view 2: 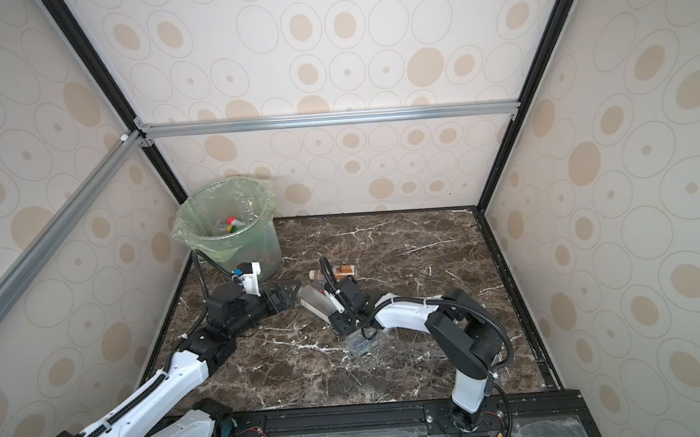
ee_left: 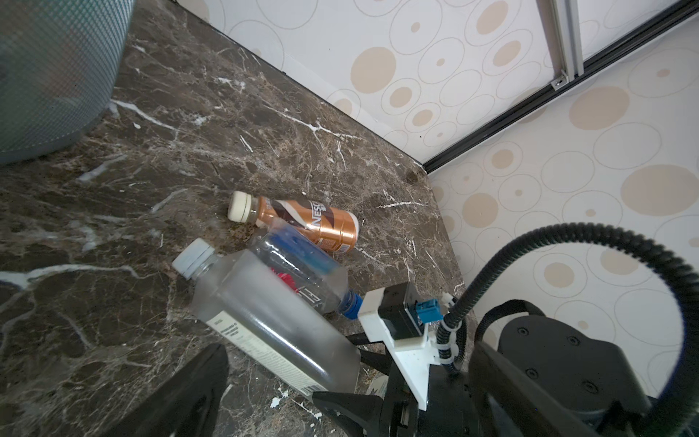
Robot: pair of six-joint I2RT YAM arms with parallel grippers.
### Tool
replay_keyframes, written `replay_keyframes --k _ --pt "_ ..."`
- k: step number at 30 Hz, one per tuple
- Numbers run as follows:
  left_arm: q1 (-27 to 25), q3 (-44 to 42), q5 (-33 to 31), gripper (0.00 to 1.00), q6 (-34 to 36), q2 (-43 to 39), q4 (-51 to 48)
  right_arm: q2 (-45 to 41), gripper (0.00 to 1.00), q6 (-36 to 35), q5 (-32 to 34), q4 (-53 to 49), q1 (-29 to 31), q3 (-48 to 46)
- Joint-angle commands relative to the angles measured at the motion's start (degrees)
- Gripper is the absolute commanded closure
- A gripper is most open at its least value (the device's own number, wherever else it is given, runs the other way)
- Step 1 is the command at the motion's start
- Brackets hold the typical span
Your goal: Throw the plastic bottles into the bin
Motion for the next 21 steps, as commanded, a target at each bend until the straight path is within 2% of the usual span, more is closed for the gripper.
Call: replay_keyframes --k 1,14,21 --pt "1.51 -0.63 3.25 0.01 -3.29 -0.04 4.41 -0.40 0.45 -0.60 -1.35 0.01 0.50 0.67" --pt "3.16 -1.04 5.09 0.01 -6.83 0.33 7.76 -7.20 0.51 -2.05 -2.34 -2.57 0.45 2.76" --pt "3.38 0.67 4.51 0.01 -7.06 -0.53 7.31 -10.84 0.52 -3.01 -0.19 -2.87 0.47 4.06"
